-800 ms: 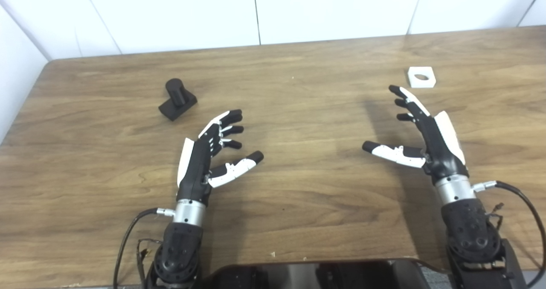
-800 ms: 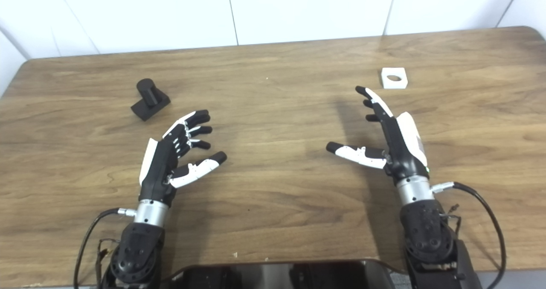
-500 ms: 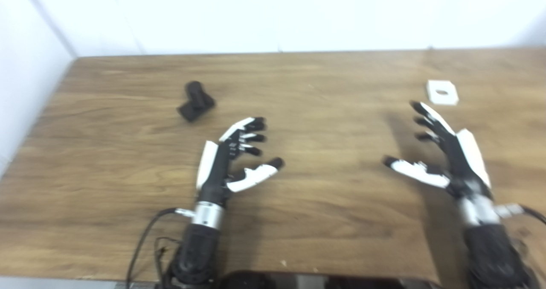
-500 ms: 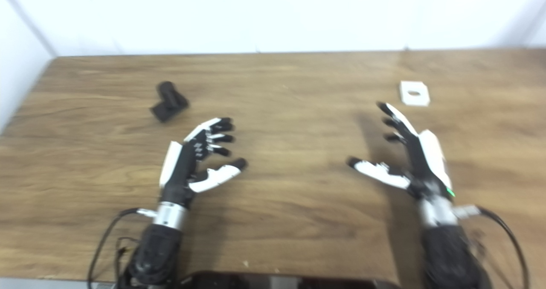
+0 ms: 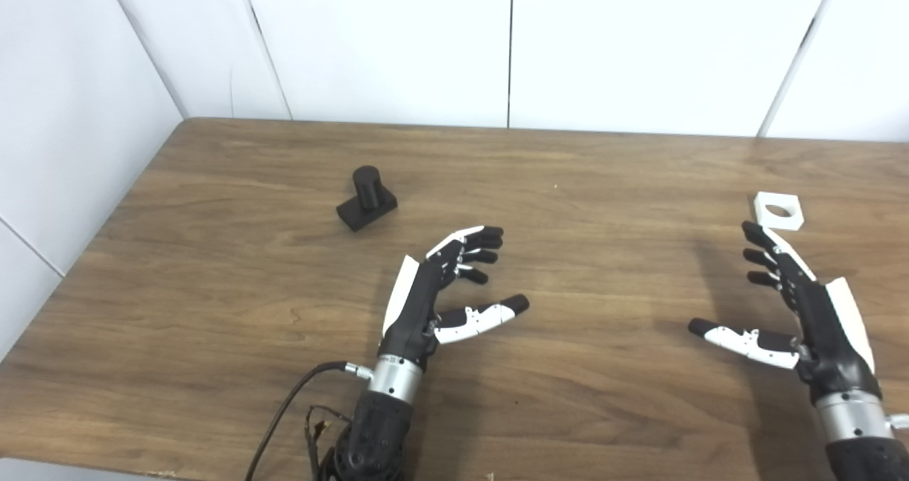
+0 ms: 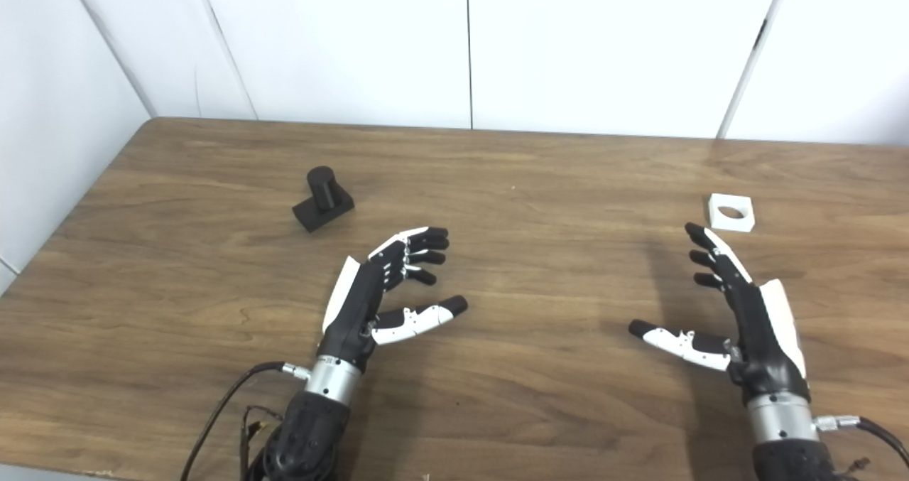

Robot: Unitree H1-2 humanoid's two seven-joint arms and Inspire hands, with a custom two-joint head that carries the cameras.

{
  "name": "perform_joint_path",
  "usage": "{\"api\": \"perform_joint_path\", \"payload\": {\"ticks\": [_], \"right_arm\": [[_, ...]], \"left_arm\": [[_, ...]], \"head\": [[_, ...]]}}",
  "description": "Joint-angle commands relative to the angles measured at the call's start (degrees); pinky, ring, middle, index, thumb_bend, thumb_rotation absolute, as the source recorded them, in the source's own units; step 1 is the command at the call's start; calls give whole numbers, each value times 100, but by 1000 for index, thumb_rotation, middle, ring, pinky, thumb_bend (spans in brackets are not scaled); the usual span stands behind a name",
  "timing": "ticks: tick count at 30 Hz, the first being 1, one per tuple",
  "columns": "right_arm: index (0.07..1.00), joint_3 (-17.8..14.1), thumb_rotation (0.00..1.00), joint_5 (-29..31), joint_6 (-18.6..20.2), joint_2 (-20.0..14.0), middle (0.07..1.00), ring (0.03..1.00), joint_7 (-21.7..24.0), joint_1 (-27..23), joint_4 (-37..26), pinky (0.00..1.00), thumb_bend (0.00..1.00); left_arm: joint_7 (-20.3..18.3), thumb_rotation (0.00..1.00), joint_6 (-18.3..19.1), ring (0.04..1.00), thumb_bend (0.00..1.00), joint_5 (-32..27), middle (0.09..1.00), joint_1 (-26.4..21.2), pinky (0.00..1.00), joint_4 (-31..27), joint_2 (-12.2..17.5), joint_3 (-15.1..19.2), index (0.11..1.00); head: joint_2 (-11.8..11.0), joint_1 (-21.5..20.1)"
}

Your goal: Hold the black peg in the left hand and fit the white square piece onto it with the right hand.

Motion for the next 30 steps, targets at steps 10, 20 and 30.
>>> {"api": "perform_joint_path", "payload": {"ticks": [10,20,30], "right_arm": [[876,-61,93,25,135,-79,890,855,63,-207,-399,747,682],[865,-67,1,-56,239,-69,887,839,78,-229,-467,718,675],[865,-60,0,-37,329,-73,880,842,81,-224,-488,730,669]], "left_arm": [[409,285,148,769,753,1063,781,-108,635,-483,69,84,737],[205,224,710,757,722,1376,766,-374,679,-1009,477,322,707],[155,222,1098,770,723,1736,776,-708,664,-1087,859,509,704]], "head": [[-11,17],[-35,44],[-54,75]]}}
